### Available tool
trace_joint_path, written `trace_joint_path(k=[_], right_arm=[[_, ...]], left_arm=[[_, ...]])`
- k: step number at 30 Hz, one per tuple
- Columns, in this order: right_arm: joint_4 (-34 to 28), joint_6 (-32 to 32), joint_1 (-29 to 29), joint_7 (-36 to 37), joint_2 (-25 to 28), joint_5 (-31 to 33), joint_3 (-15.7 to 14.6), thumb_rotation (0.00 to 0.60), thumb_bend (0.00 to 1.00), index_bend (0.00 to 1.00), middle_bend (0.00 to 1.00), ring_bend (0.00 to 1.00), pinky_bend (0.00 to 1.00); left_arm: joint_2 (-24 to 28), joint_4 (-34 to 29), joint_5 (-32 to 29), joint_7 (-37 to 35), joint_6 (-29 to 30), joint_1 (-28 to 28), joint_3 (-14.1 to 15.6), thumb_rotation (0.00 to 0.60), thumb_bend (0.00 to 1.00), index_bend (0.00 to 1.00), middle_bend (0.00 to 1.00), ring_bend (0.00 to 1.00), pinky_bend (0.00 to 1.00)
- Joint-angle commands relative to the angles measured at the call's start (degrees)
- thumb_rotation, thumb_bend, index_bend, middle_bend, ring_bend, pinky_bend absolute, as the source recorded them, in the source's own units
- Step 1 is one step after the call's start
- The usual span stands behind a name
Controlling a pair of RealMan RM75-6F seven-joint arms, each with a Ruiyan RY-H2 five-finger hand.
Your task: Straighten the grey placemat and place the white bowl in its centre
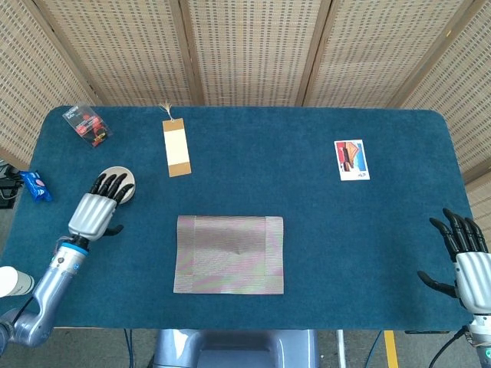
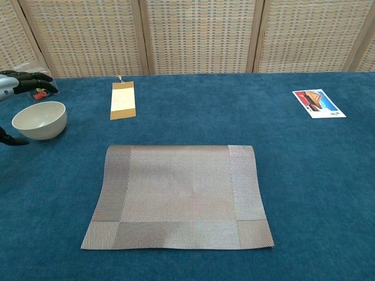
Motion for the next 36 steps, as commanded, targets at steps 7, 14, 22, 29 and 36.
trace_joint_path(k=[7, 14, 22, 29, 36], right_arm=[[-0.01, -0.30, 0.04, -0.08, 0.00, 0.61, 0.14, 0.600, 0.04, 0.16, 0.00, 0.00, 0.00], [0.16, -0.95, 0.27, -0.27, -0.11, 1.28, 0.30, 0.600, 0.04, 0.16, 0.00, 0.00, 0.00], [0.23, -1.41, 0.46, -0.48, -0.31, 1.35, 0.22, 0.600, 0.04, 0.16, 0.00, 0.00, 0.00], [0.17, -1.29, 0.41, -0.01, -0.15, 1.34, 0.24, 0.600, 0.05, 0.16, 0.00, 0.00, 0.00], [-0.13, -1.08, 0.33, -0.04, -0.10, 0.69, -0.07, 0.600, 0.05, 0.16, 0.00, 0.00, 0.00]], left_arm=[[-3.85, -7.42, 6.39, 6.57, 2.58, 1.09, 4.18, 0.600, 0.17, 0.14, 0.00, 0.00, 0.00], [-7.94, -9.23, 8.80, 11.17, 2.07, 1.70, 6.64, 0.600, 0.17, 0.13, 0.00, 0.00, 0.00], [-11.30, -9.29, 9.89, 14.46, 0.00, 1.87, 8.54, 0.600, 0.17, 0.13, 0.00, 0.00, 0.00], [-10.59, -9.88, 10.92, 15.12, 0.01, 2.89, 10.38, 0.600, 0.17, 0.12, 0.00, 0.00, 0.00], [-9.01, -10.83, 12.35, 15.73, 0.27, 4.09, 12.46, 0.600, 0.17, 0.12, 0.00, 0.00, 0.00]])
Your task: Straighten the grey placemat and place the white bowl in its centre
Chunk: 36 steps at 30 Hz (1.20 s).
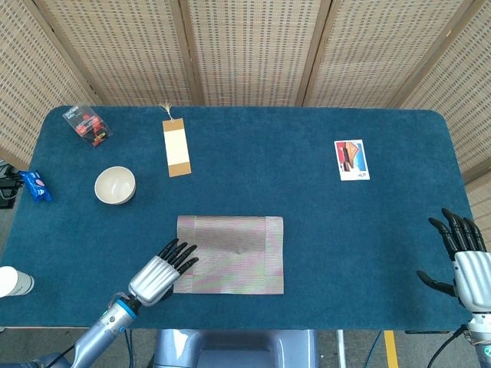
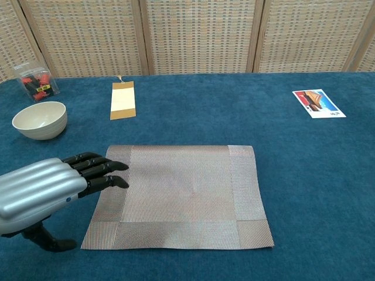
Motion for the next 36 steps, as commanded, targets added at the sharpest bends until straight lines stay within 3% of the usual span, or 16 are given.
trace_joint_path(k=[1, 21, 24, 26, 30, 36], right_arm=[[-0.05, 0.01, -0.01, 0.00, 0.02, -0.08, -0.05, 0.600, 0.04, 0.16, 0.00, 0.00, 0.00], [-0.53, 0.71, -0.26, -0.19, 0.01, -0.91, -0.38, 0.600, 0.04, 0.15, 0.00, 0.00, 0.00], [-0.60, 0.69, -0.25, -0.10, 0.06, -0.95, -0.40, 0.600, 0.04, 0.15, 0.00, 0.00, 0.00], [-0.61, 0.53, -0.19, -0.12, 0.07, -0.97, -0.46, 0.600, 0.04, 0.15, 0.00, 0.00, 0.00], [-0.66, 0.48, -0.20, -0.19, 0.08, -1.02, -0.53, 0.600, 0.04, 0.15, 0.00, 0.00, 0.00], [-0.63, 0.49, -0.19, -0.11, 0.11, -0.91, -0.48, 0.600, 0.04, 0.15, 0.00, 0.00, 0.00]], left_arm=[[0.50, -0.08, 0.56, 0.36, 0.21, 0.58, 0.69, 0.600, 0.17, 0.12, 0.00, 0.00, 0.00], [-4.84, 6.00, 1.64, -1.36, 0.35, 2.50, 0.04, 0.600, 0.18, 0.15, 0.00, 0.00, 0.00], [-5.89, 6.82, 1.69, -1.65, 0.35, 2.58, -0.32, 0.600, 0.27, 0.18, 0.00, 0.00, 0.00], [-7.47, 8.20, 2.56, -3.18, 1.04, 2.58, -0.64, 0.600, 0.38, 0.20, 0.00, 0.00, 0.00], [-9.31, 10.50, 4.77, -5.06, 2.54, 2.56, -0.54, 0.600, 0.47, 0.22, 0.00, 0.00, 0.00], [-9.85, 11.59, 5.86, -6.61, 3.48, 2.67, -0.49, 0.600, 0.49, 0.24, 0.00, 0.00, 0.00]])
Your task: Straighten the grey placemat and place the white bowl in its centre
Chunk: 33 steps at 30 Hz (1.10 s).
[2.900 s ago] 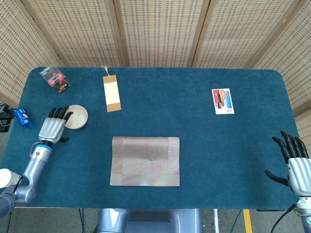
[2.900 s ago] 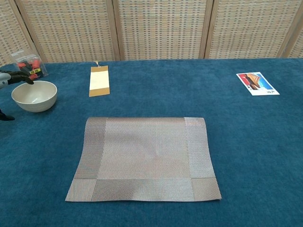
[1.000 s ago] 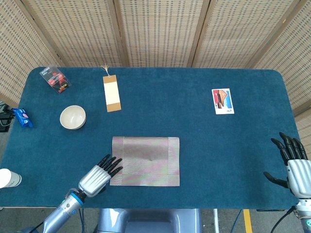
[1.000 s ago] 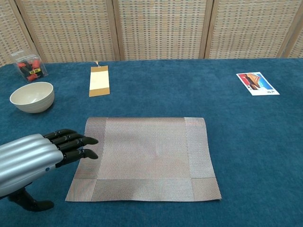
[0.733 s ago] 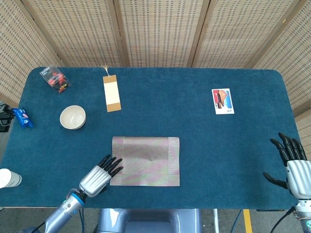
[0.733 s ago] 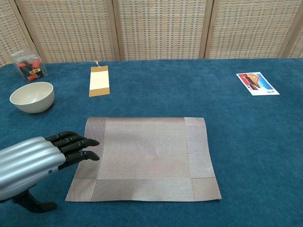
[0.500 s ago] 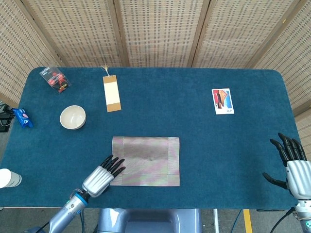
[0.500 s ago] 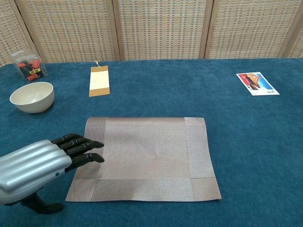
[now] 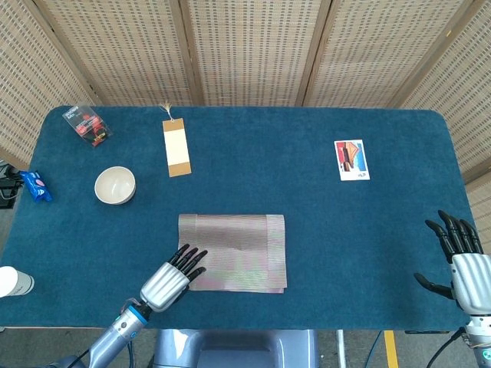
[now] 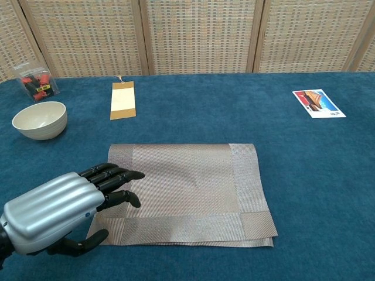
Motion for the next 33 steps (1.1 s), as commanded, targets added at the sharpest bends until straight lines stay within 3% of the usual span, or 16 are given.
trace_joint_path(k=[1, 19, 33], right_arm=[[-0.01, -0.09, 0.02, 0.04, 0.02, 0.08, 0.00, 0.600, 0.04, 0.15, 0.00, 0.00, 0.00], [-0.31, -0.32, 0.05, -0.54, -0.03, -0.12, -0.26, 0.600, 0.04, 0.15, 0.00, 0.00, 0.00], [-0.44, -0.38, 0.06, -1.17, -0.27, -0.35, -0.45, 0.600, 0.04, 0.15, 0.00, 0.00, 0.00]], left_arm=[[-0.04, 0.21, 0.09, -0.13, 0.06, 0.03, -0.05, 0.600, 0.49, 0.24, 0.00, 0.00, 0.00], [3.64, -2.56, -3.76, 3.06, -3.87, 0.14, -0.55, 0.600, 0.48, 0.29, 0.00, 0.00, 0.00], [2.86, -1.70, -4.41, 2.40, -3.83, 0.41, -1.26, 0.600, 0.49, 0.62, 0.00, 0.00, 0.00]])
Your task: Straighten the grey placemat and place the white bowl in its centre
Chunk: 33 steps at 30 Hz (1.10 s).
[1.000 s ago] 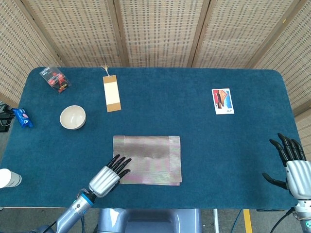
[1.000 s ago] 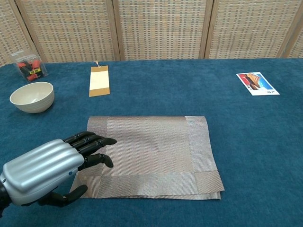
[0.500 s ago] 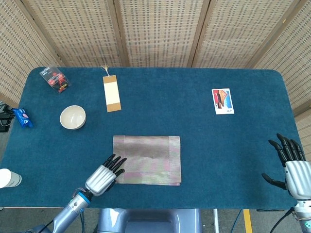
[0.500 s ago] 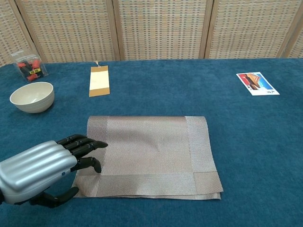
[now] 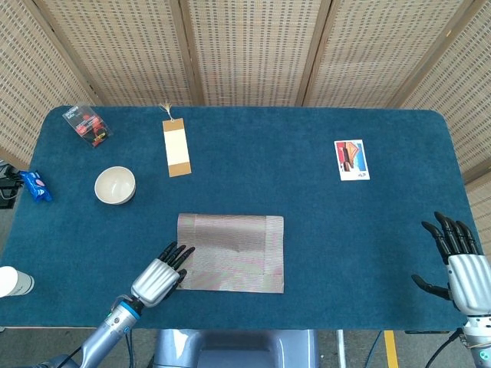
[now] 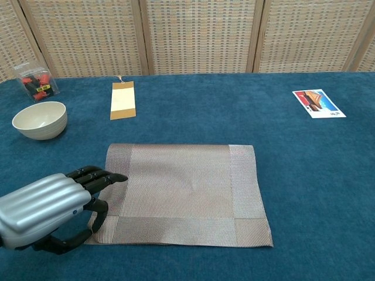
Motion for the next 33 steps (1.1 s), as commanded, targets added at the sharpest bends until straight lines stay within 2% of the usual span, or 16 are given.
trace_joint_path(k=[1, 13, 18, 24, 25, 26, 27, 33], right_arm=[[0.00, 0.07, -0.03, 0.01, 0.00, 0.00, 0.01, 0.600, 0.04, 0.15, 0.00, 0.00, 0.00], [-0.15, 0.31, -0.13, 0.52, 0.28, -0.23, -0.08, 0.600, 0.04, 0.15, 0.00, 0.00, 0.00], [-0.12, 0.31, -0.13, 0.57, 0.31, -0.11, -0.01, 0.600, 0.04, 0.15, 0.00, 0.00, 0.00], [0.05, -0.03, 0.03, 0.60, 0.26, 0.53, 0.27, 0.600, 0.04, 0.15, 0.00, 0.00, 0.00], [0.08, -0.12, 0.06, 0.62, 0.26, 0.71, 0.35, 0.600, 0.04, 0.15, 0.00, 0.00, 0.00], [0.20, -0.22, 0.08, 0.75, 0.30, 1.23, 0.57, 0.600, 0.04, 0.15, 0.00, 0.00, 0.00], [0.28, -0.31, 0.12, 0.86, 0.33, 1.52, 0.71, 0.600, 0.04, 0.15, 0.00, 0.00, 0.00], [0.76, -0.93, 0.33, 1.23, 0.43, 3.27, 1.50, 0.600, 0.04, 0.15, 0.00, 0.00, 0.00]], left_arm=[[-0.26, 0.25, 0.13, -0.13, 0.21, 0.03, -0.12, 0.600, 0.49, 0.63, 0.00, 0.00, 0.00], [-0.01, -0.12, 0.14, -0.86, 1.27, -0.20, -1.48, 0.600, 0.57, 0.67, 0.00, 0.00, 0.00], [1.19, -2.40, -0.07, -0.53, 2.20, -1.04, -3.68, 0.600, 0.58, 0.68, 0.00, 0.00, 0.00], [3.27, -6.67, -3.14, 1.11, 1.87, -3.57, -9.74, 0.600, 0.58, 0.69, 0.00, 0.00, 0.00], [3.59, -7.39, -4.41, 1.48, 1.33, -4.21, -11.22, 0.600, 0.58, 0.69, 0.00, 0.00, 0.00], [3.99, -7.94, -7.02, 1.98, 0.45, -5.77, -14.95, 0.600, 0.58, 0.69, 0.00, 0.00, 0.00], [4.37, -8.35, -8.99, 2.95, -0.86, -6.88, -16.80, 0.600, 0.58, 0.69, 0.00, 0.00, 0.00], [4.89, -7.25, -17.99, 8.65, -5.16, -12.49, -24.55, 0.600, 0.58, 0.69, 0.00, 0.00, 0.00]])
